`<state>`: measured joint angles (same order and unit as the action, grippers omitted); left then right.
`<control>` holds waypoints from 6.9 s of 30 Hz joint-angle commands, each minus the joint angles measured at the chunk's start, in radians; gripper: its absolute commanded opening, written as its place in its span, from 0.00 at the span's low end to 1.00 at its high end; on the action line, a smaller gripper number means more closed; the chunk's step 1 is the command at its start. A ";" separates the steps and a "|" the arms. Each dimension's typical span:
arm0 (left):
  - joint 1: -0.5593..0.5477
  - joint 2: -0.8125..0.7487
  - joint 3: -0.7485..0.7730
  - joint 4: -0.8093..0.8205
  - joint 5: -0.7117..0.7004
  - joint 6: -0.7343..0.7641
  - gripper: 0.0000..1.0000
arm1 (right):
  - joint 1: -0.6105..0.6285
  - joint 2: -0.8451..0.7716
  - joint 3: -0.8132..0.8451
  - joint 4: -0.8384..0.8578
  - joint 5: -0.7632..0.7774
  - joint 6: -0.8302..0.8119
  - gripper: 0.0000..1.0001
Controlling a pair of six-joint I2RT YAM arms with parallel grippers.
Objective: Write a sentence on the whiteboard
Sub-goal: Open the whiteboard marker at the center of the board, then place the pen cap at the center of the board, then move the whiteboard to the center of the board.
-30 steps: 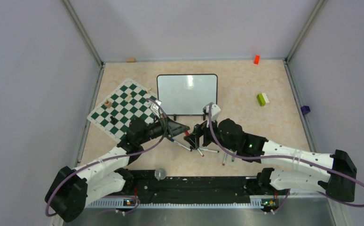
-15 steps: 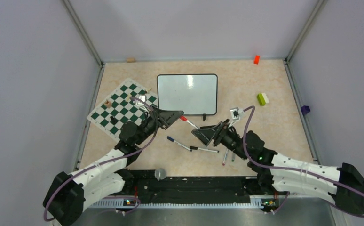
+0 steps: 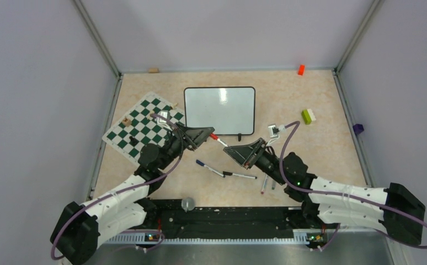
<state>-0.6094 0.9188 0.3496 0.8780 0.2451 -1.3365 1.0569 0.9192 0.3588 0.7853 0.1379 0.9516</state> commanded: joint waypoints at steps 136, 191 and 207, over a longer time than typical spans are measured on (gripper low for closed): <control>0.652 0.972 0.571 0.067 0.790 0.819 0.59 | -0.658 0.082 0.641 -1.135 -0.475 -0.533 0.00; 0.452 1.071 0.366 0.673 1.081 0.309 0.00 | -0.659 0.007 0.611 -1.202 -0.423 -0.547 0.00; 0.445 0.872 0.420 -0.310 0.916 1.040 0.59 | -0.658 0.020 0.605 -1.202 -0.403 -0.550 0.00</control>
<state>-0.1574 1.8935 0.7143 1.0626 1.2411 -0.6685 0.4026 0.9470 0.9565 -0.4358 -0.2798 0.4187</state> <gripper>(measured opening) 0.496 0.096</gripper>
